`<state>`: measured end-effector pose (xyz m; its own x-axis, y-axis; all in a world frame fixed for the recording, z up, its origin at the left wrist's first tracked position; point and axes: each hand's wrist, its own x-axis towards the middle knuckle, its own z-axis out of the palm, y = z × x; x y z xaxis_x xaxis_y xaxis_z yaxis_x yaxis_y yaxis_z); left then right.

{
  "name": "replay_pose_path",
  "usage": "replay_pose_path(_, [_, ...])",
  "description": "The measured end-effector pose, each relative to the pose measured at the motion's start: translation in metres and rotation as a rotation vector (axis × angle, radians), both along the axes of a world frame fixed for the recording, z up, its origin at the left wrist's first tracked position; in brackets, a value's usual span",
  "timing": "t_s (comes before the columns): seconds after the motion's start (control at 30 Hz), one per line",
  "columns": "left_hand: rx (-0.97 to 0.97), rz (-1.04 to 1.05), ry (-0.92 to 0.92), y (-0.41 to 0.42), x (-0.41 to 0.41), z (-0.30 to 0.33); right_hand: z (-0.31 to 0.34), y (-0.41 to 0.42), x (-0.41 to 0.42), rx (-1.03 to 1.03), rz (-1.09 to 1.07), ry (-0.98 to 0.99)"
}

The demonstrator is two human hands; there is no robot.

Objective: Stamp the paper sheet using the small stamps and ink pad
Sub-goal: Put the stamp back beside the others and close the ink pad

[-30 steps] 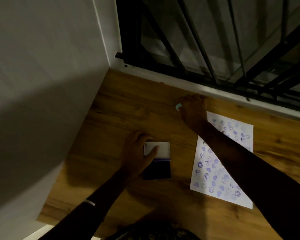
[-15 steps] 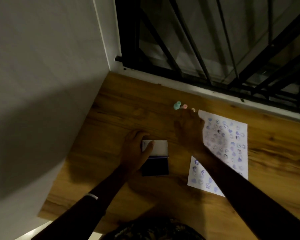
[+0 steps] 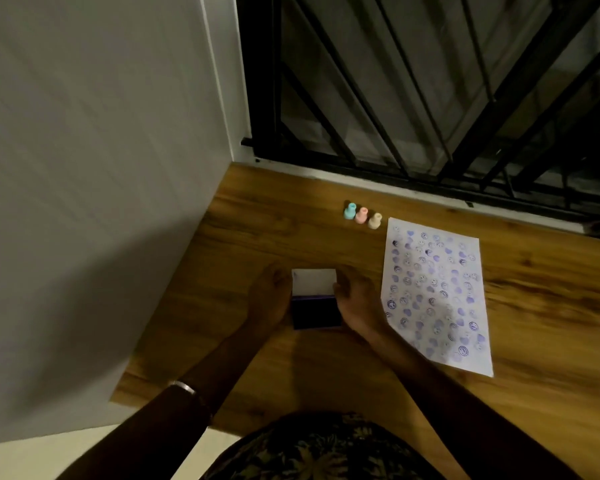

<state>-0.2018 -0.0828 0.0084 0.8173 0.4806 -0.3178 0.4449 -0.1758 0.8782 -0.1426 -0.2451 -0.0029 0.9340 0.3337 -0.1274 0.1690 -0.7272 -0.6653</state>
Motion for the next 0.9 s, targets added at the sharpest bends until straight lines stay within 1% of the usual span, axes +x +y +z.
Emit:
replay_pose_path(0.1, [-0.118,0.014,-0.01,-0.004,0.0,0.0,0.007,0.004,0.0,0.107,-0.046,0.109])
replay_pose_path(0.2, [-0.3,0.139,0.011,-0.005,0.0,-0.003,0.011,0.004,-0.003,0.236,-0.122,0.223])
replay_pose_path(0.27, [-0.368,0.2,0.006,-0.002,-0.002,-0.01,0.009,0.002,-0.003,0.267,-0.154,0.209])
replay_pose_path(0.43, [-0.396,0.203,-0.077,-0.002,-0.008,-0.009,0.008,0.002,-0.007,0.343,-0.186,0.105])
replay_pose_path(0.53, [-0.343,0.167,-0.102,-0.005,-0.013,-0.007,0.008,-0.001,-0.009,0.321,-0.173,0.048])
replay_pose_path(0.63, [-0.198,0.078,-0.143,-0.006,-0.019,-0.009,0.006,-0.006,-0.011,0.266,-0.125,-0.038])
replay_pose_path(0.73, [-0.059,0.014,-0.125,-0.007,-0.029,-0.01,0.005,-0.016,-0.017,0.259,-0.035,-0.128])
replay_pose_path(0.8, [0.006,-0.041,-0.15,-0.008,-0.039,-0.012,0.004,-0.026,-0.024,0.266,0.041,-0.162])
replay_pose_path(0.9, [0.095,-0.172,-0.184,-0.01,-0.059,-0.018,-0.002,-0.038,-0.035,0.237,0.154,-0.241])
